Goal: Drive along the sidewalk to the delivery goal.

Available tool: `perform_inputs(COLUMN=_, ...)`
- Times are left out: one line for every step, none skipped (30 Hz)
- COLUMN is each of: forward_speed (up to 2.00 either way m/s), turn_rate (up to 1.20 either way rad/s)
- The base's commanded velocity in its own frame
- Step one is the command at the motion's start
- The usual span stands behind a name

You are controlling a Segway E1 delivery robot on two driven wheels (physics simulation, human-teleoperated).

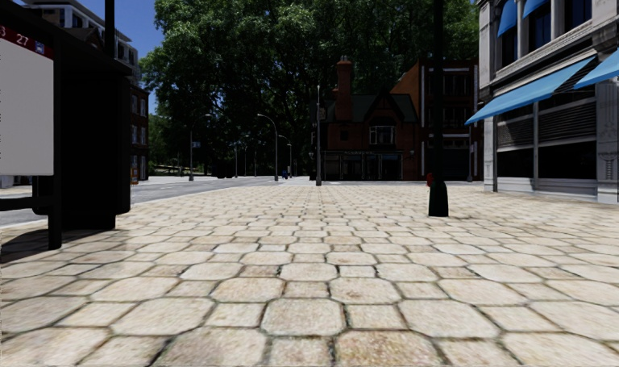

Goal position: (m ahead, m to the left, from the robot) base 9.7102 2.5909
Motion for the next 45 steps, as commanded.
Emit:
perform_inputs(forward_speed=1.76, turn_rate=0.0)
perform_inputs(forward_speed=1.76, turn_rate=0.0)
perform_inputs(forward_speed=1.76, turn_rate=0.0)
perform_inputs(forward_speed=1.76, turn_rate=0.0)
perform_inputs(forward_speed=1.76, turn_rate=0.0)
perform_inputs(forward_speed=1.76, turn_rate=0.0)
perform_inputs(forward_speed=1.76, turn_rate=0.0)
perform_inputs(forward_speed=1.76, turn_rate=0.0)
perform_inputs(forward_speed=1.76, turn_rate=0.0)
perform_inputs(forward_speed=1.76, turn_rate=0.0)
perform_inputs(forward_speed=1.76, turn_rate=0.0)
perform_inputs(forward_speed=1.76, turn_rate=0.0)
perform_inputs(forward_speed=1.76, turn_rate=0.0)
perform_inputs(forward_speed=1.76, turn_rate=0.0)
perform_inputs(forward_speed=1.76, turn_rate=0.0)
perform_inputs(forward_speed=1.76, turn_rate=0.0)
perform_inputs(forward_speed=1.76, turn_rate=0.0)
perform_inputs(forward_speed=1.76, turn_rate=0.0)
perform_inputs(forward_speed=1.76, turn_rate=0.0)
perform_inputs(forward_speed=1.76, turn_rate=0.0)
perform_inputs(forward_speed=1.76, turn_rate=0.0)
perform_inputs(forward_speed=1.76, turn_rate=0.0)
perform_inputs(forward_speed=1.76, turn_rate=0.0)
perform_inputs(forward_speed=1.76, turn_rate=0.0)
perform_inputs(forward_speed=1.76, turn_rate=0.0)
perform_inputs(forward_speed=1.76, turn_rate=0.0)
perform_inputs(forward_speed=1.76, turn_rate=0.0)
perform_inputs(forward_speed=1.76, turn_rate=0.0)
perform_inputs(forward_speed=1.76, turn_rate=0.0)
perform_inputs(forward_speed=1.76, turn_rate=0.0)
perform_inputs(forward_speed=1.76, turn_rate=0.0)
perform_inputs(forward_speed=1.76, turn_rate=0.0)
perform_inputs(forward_speed=1.76, turn_rate=0.0)
perform_inputs(forward_speed=1.76, turn_rate=0.0)
perform_inputs(forward_speed=1.76, turn_rate=0.0)
perform_inputs(forward_speed=1.75, turn_rate=0.0)
perform_inputs(forward_speed=1.75, turn_rate=0.0)
perform_inputs(forward_speed=1.75, turn_rate=0.0)
perform_inputs(forward_speed=1.75, turn_rate=0.0)
perform_inputs(forward_speed=1.75, turn_rate=0.0)
perform_inputs(forward_speed=1.75, turn_rate=0.0)
perform_inputs(forward_speed=1.75, turn_rate=0.0)
perform_inputs(forward_speed=1.75, turn_rate=0.0)
perform_inputs(forward_speed=1.75, turn_rate=0.0)
perform_inputs(forward_speed=1.75, turn_rate=0.0)
